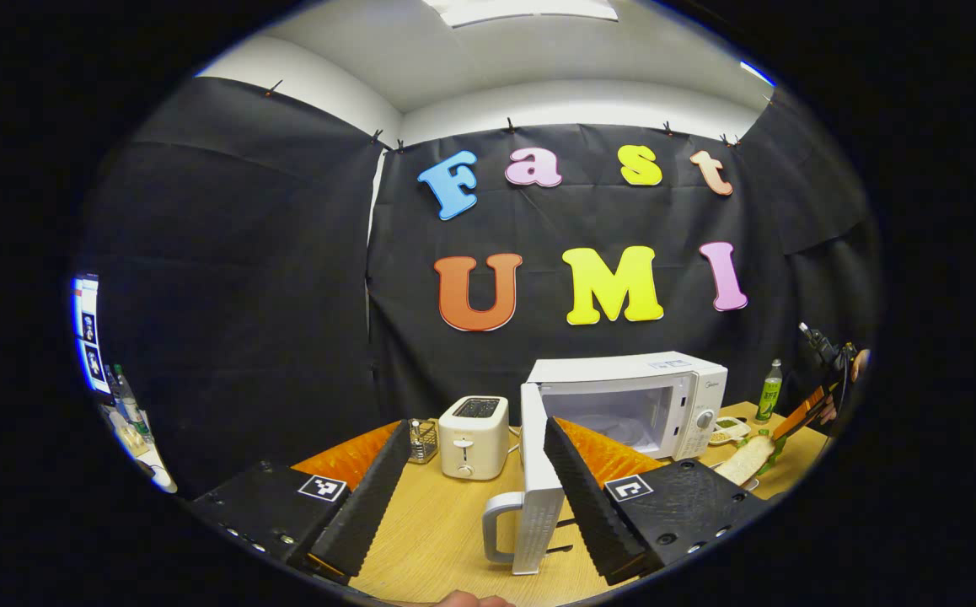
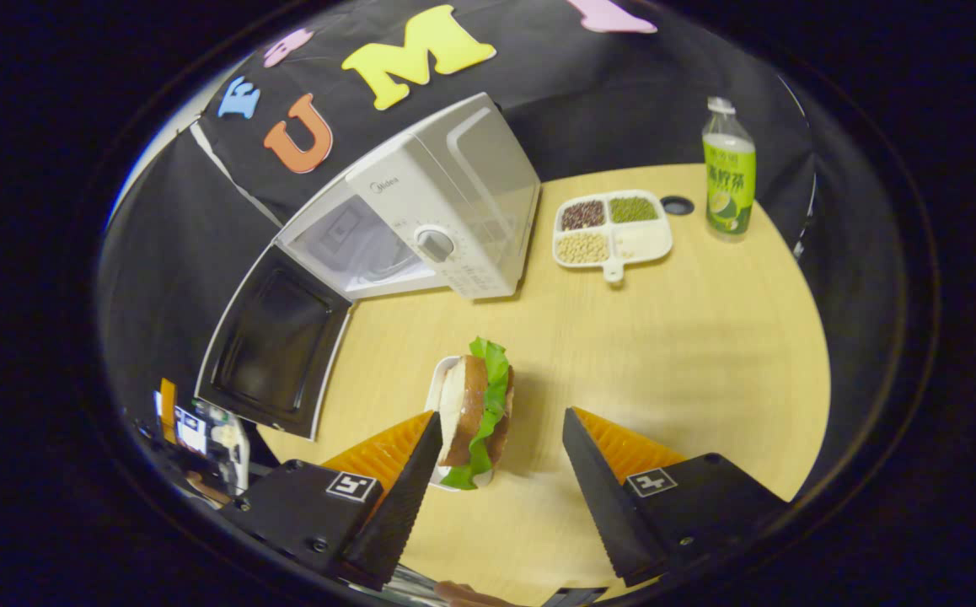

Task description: Open the microwave oven with the left hand, put the food in, and close the microwave oven.

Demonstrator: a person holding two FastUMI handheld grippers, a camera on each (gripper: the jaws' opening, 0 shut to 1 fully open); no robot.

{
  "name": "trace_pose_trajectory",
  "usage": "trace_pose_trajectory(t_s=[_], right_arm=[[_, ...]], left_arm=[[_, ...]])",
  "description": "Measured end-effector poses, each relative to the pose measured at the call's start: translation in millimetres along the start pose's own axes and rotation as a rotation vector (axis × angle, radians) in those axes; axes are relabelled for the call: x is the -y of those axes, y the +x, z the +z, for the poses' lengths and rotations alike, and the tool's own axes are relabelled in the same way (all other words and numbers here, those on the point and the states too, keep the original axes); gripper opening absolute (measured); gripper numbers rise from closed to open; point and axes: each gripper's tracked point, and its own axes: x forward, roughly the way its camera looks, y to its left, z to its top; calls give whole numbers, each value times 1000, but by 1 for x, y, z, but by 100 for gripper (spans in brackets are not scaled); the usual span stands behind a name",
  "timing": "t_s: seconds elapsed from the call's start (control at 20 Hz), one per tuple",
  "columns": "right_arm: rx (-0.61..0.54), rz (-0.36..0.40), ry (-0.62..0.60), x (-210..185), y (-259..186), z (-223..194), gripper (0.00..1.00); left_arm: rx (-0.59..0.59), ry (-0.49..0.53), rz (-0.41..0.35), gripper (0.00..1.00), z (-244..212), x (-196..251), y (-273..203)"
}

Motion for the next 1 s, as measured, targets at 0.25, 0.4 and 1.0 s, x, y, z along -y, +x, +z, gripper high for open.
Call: trace_pose_trajectory(t_s=[0.25,0.4,1.0], right_arm=[[-127,216,157,-10,22,-14,53],[-85,208,122,-10,14,-9,35],[207,-24,-213,-103,-41,-24,34]], left_arm=[[7,-31,-27,95,7,28,-6],[3,-29,-40,95,6,32,-9],[4,-68,-112,95,-15,-3,-33]])
